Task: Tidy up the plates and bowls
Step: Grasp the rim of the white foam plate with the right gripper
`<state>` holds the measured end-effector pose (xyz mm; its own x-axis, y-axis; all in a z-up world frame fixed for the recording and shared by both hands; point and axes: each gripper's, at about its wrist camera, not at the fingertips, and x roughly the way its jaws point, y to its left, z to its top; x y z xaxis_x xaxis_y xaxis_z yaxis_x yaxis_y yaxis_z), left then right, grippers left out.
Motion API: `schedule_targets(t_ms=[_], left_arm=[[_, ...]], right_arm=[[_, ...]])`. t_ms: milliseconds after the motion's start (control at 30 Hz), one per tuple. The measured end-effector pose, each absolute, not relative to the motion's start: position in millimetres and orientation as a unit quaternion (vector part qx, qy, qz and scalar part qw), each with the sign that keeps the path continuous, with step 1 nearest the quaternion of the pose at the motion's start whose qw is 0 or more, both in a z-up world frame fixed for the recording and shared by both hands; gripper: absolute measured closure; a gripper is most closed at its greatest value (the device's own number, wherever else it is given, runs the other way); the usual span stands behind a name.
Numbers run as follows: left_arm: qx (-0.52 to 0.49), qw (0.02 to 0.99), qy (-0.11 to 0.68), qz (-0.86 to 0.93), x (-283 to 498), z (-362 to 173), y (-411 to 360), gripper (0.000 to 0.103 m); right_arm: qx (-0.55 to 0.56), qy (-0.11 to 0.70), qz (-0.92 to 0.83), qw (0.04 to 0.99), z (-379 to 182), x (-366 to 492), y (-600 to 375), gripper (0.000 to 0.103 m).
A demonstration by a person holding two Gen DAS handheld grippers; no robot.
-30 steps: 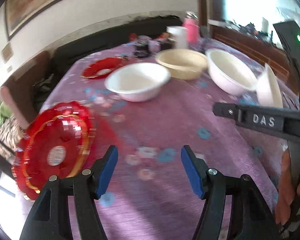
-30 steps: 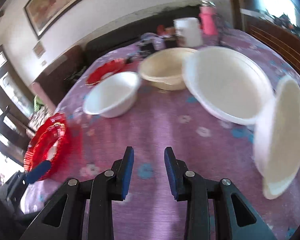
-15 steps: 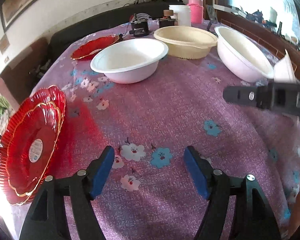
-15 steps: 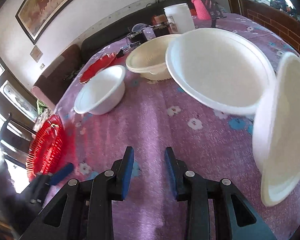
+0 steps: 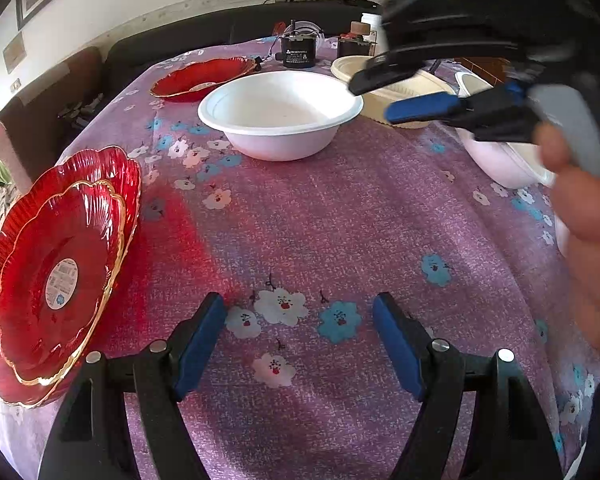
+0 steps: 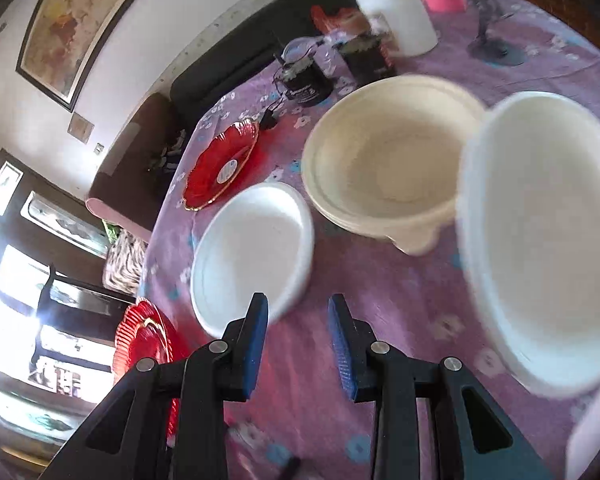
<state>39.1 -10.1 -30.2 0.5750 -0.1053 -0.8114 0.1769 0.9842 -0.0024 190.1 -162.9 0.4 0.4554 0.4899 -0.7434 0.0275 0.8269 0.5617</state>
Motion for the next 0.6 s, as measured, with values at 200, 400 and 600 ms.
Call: schedule_targets(t_ms=[200, 400, 600], left_arm=[[0.034, 0.889, 0.449, -0.081, 37, -28, -8, 0.028], [0.032, 0.897, 0.433, -0.087, 30, -22, -6, 0.028], [0.037, 0.899, 0.415, -0.134, 10, -7, -8, 0.027]], right_arm=[[0.243, 0.522, 0.126, 0.808, -13, 207, -147, 0.091], [0.228, 0.513, 0.118, 0.819, -2, 180, -164, 0.095], [0.224, 0.518, 0.121, 0.817, 8, 137, -198, 0.095]])
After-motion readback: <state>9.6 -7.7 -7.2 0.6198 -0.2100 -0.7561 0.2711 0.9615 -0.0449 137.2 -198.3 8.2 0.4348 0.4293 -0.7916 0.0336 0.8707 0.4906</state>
